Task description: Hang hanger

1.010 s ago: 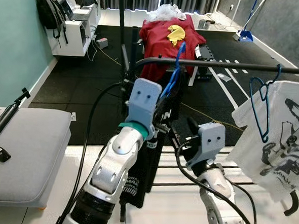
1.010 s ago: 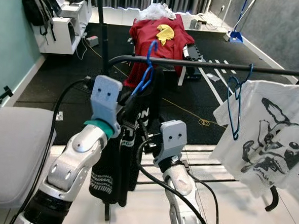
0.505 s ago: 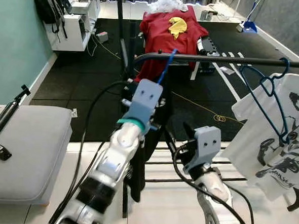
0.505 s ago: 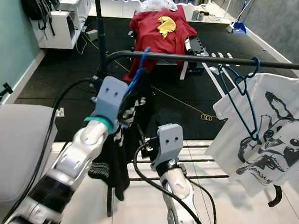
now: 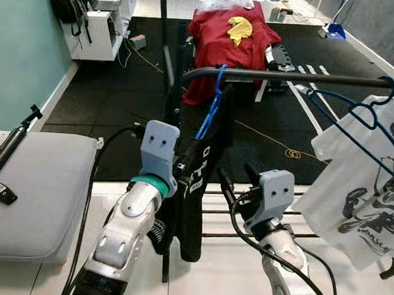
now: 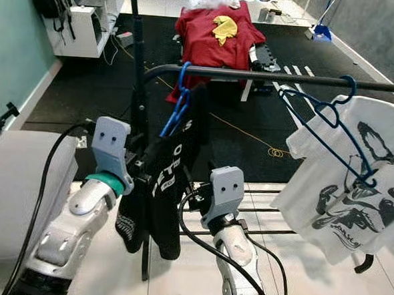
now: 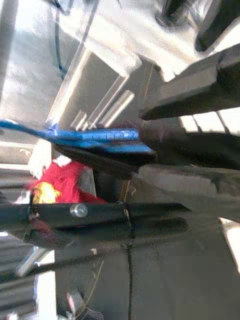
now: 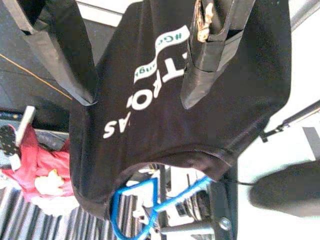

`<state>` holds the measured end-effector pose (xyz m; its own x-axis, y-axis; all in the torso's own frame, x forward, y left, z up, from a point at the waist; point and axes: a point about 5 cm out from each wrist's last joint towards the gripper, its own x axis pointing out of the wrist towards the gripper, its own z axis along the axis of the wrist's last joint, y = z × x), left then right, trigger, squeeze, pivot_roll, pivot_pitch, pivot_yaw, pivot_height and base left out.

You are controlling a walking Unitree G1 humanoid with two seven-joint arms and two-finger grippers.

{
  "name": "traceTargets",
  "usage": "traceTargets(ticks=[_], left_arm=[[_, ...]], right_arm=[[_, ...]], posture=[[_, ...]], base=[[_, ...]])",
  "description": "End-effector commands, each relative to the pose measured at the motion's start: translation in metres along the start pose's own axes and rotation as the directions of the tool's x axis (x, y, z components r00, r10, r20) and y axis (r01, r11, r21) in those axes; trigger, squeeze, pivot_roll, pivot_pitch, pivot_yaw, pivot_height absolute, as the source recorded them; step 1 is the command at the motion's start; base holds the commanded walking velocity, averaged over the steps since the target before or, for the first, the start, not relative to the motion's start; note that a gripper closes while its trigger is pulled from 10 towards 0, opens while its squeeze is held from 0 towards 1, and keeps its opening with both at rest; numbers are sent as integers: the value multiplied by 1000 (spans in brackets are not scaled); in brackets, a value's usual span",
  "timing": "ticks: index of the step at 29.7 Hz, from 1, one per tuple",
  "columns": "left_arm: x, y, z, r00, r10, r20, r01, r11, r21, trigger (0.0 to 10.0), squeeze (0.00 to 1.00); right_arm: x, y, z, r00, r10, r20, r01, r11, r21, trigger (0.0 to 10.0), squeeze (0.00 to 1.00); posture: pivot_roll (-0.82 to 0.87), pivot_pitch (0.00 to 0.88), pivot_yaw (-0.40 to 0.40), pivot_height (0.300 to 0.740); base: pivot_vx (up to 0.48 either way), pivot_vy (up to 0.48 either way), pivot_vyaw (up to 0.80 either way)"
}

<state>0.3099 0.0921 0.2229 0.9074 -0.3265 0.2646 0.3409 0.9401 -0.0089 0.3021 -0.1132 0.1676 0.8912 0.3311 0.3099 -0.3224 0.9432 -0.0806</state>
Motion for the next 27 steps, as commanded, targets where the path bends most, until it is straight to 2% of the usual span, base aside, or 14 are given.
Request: traceTargets(ticks=[1, 3, 4, 6, 7, 8, 9, 10, 11, 12, 14, 20, 22, 27], left_arm=[[-3, 2, -1, 1000, -7, -11, 7, 1000, -23, 10000, 0], [-31, 20, -14, 997, 3, -81, -7, 999, -52, 10000, 0], [-31, 20, -14, 997, 3, -81, -7, 999, -52, 10000, 0], [-65, 41, -45, 968, 67, -240, -81, 996, -47, 10000, 0], [-65, 41, -45, 968, 67, -240, -81, 996, -47, 10000, 0], [-85, 49, -67, 934, 89, -347, -107, 994, -33, 10000, 0], [-85, 49, -67, 934, 89, -347, -107, 994, -33, 10000, 0], [-105, 53, -90, 892, 97, -441, -117, 993, -18, 10000, 0], [-105, 53, -90, 892, 97, -441, -117, 993, -18, 10000, 0], [-119, 55, -103, 861, 94, -500, -117, 993, -14, 10000, 0], [-142, 64, -125, 797, 159, -583, -143, 987, 74, 10000, 0], [-150, 83, -129, 771, 251, -586, -183, 968, 174, 10000, 0], [-150, 100, -119, 779, 301, -551, -188, 949, 252, 10000, 0], [-146, 111, -106, 797, 336, -501, -198, 930, 308, 10000, 0]], right_arm=[[-2, 0, -2, 1000, -1, -12, 1, 1000, 5, 10000, 0], [-12, -1, -11, 999, -20, -48, 21, 1000, 4, 10000, 0], [-12, -1, -11, 999, -20, -48, 21, 1000, 4, 10000, 0], [-30, -2, -31, 991, -50, -126, 51, 999, 1, 10000, 0], [-30, -2, -31, 991, -50, -126, 51, 999, 1, 10000, 0], [-41, -2, -45, 981, -63, -181, 65, 998, 7, 10000, 0], [-41, -2, -45, 981, -63, -181, 65, 998, 7, 10000, 0], [-52, -1, -57, 971, -66, -231, 71, 997, 11, 10000, 0], [-52, -1, -57, 971, -66, -231, 71, 997, 11, 10000, 0], [-58, -1, -64, 963, -66, -262, 73, 997, 15, 10000, 0], [-64, 2, -72, 954, -54, -296, 62, 998, 17, 10000, 0], [-60, 2, -70, 957, -51, -286, 59, 998, 21, 10000, 0], [-54, 1, -67, 962, -51, -269, 59, 998, 22, 10000, 0], [-45, 2, -60, 970, -30, -241, 37, 999, 23, 10000, 0]], posture=[[-118, 176, 59, 740], [-108, 182, 60, 740], [-108, 182, 60, 740], [-103, 183, 57, 740], [-103, 183, 57, 740], [-100, 183, 54, 740], [-100, 183, 54, 740], [-99, 184, 53, 740], [-99, 184, 53, 740], [-99, 184, 53, 740], [-94, 183, 52, 740], [-87, 181, 55, 740], [-73, 185, 40, 740], [-64, 188, 33, 740]], base=[[0, 0, 0], [0, 0, 0], [0, 0, 0], [0, 0, 0], [0, 0, 0], [0, 0, 0], [0, 0, 0], [0, 0, 0], [0, 0, 0], [0, 0, 0], [0, 0, 0], [0, 0, 0], [0, 0, 0], [0, 0, 0]])
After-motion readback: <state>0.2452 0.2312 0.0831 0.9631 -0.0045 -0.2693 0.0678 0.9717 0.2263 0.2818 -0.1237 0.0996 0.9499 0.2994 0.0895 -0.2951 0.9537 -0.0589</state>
